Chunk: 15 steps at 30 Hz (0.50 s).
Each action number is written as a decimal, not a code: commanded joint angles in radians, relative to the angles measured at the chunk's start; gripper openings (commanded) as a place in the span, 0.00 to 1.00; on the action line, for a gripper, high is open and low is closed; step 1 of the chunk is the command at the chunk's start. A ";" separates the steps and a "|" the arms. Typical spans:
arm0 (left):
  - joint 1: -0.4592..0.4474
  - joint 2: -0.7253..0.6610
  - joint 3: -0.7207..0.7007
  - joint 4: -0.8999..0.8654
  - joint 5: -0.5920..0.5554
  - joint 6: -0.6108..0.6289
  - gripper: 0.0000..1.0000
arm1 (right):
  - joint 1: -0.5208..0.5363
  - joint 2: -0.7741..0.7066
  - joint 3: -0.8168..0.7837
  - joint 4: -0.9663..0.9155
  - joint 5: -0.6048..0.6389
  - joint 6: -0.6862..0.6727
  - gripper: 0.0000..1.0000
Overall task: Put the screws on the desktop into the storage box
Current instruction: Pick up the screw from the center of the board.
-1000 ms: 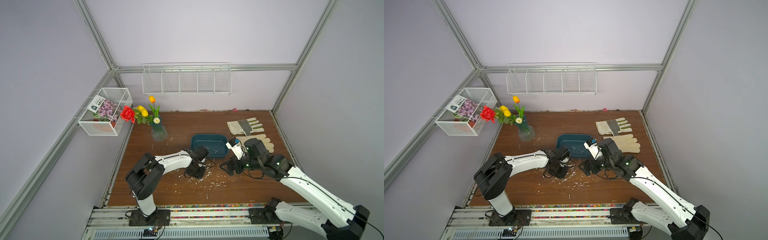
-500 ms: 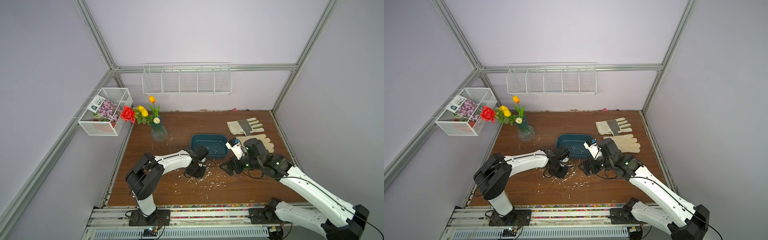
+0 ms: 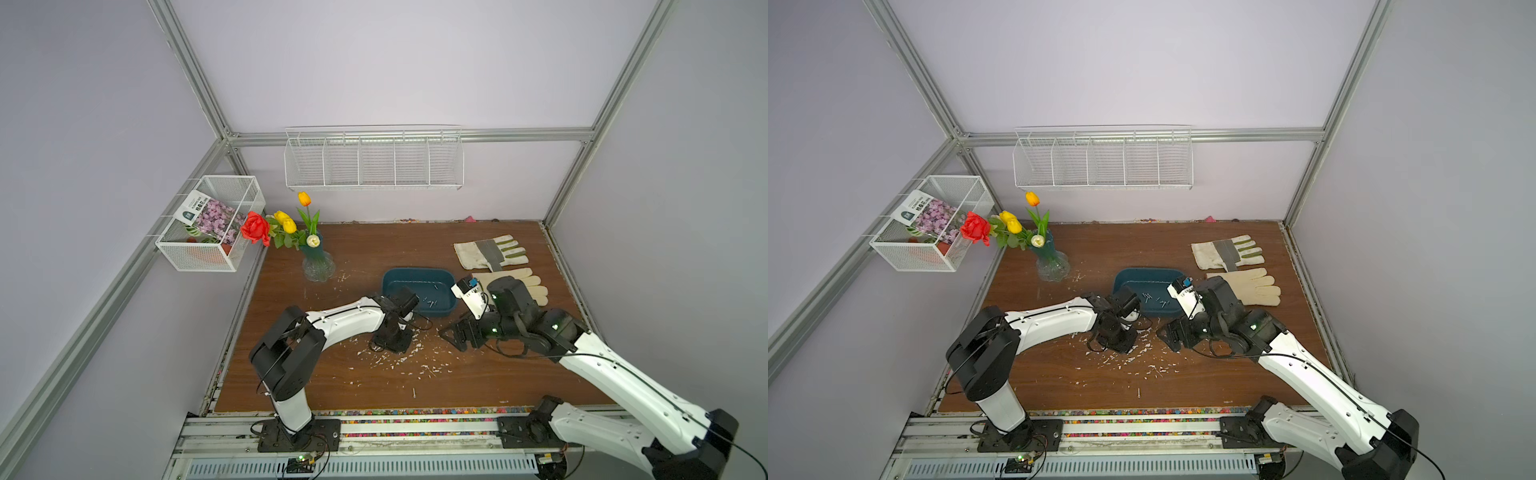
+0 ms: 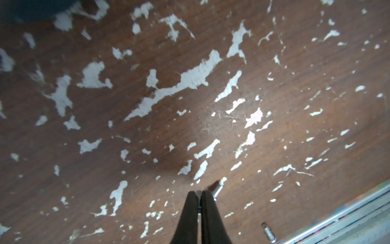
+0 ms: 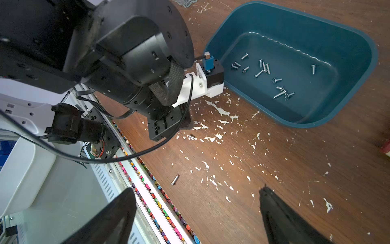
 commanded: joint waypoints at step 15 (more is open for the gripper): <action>0.132 0.028 0.356 -0.192 -0.040 0.152 0.07 | -0.004 -0.031 -0.015 0.006 0.037 0.007 0.94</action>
